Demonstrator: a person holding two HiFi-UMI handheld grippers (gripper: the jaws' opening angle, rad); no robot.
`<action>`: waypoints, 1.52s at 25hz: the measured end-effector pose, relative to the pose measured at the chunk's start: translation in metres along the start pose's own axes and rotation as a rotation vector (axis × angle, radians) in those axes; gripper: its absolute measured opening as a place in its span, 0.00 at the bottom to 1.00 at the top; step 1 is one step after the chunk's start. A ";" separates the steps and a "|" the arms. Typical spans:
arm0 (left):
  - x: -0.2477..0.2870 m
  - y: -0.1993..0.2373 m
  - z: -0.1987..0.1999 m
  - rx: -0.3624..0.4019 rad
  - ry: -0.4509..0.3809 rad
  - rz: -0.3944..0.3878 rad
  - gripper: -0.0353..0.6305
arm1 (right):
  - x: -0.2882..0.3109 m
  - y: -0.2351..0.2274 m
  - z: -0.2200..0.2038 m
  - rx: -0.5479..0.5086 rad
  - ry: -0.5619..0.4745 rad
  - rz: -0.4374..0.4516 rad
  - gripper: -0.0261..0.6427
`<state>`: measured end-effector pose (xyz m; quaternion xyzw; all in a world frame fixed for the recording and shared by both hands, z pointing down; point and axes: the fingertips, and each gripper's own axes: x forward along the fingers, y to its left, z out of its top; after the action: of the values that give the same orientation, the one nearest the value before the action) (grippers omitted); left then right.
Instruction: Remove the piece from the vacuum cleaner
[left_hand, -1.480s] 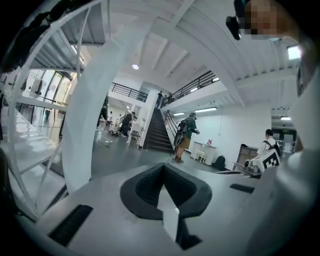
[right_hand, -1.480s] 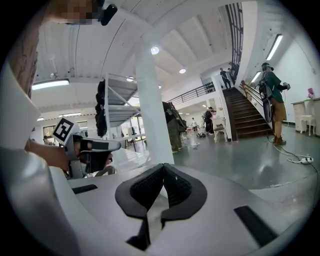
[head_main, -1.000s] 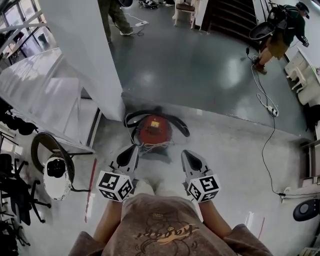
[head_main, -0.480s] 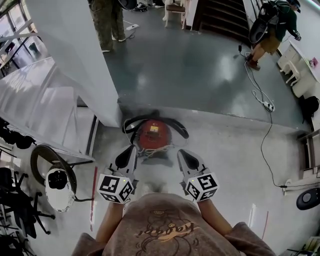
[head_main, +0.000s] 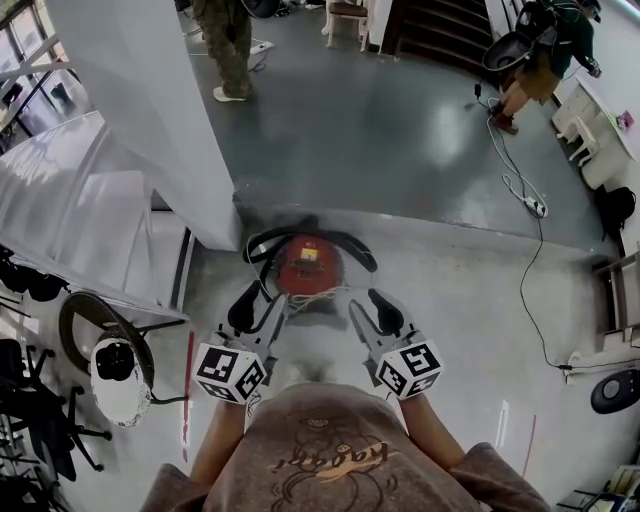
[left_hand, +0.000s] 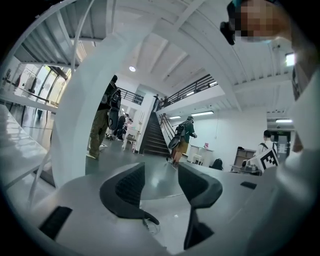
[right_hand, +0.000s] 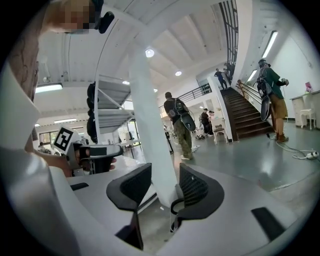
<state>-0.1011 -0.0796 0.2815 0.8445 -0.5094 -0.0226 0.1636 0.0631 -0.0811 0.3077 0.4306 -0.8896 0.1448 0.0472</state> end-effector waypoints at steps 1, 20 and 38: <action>0.002 -0.001 0.000 0.001 0.002 -0.012 0.34 | 0.001 0.002 -0.001 0.010 0.003 0.016 0.29; 0.030 0.016 -0.045 0.019 0.159 -0.144 0.52 | 0.030 -0.008 -0.026 -0.059 0.115 0.060 0.43; 0.091 0.053 -0.200 -0.010 0.424 -0.227 0.52 | 0.078 -0.059 -0.176 -0.054 0.356 0.117 0.43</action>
<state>-0.0616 -0.1308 0.4980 0.8814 -0.3655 0.1344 0.2673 0.0535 -0.1218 0.5050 0.3442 -0.8943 0.1974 0.2069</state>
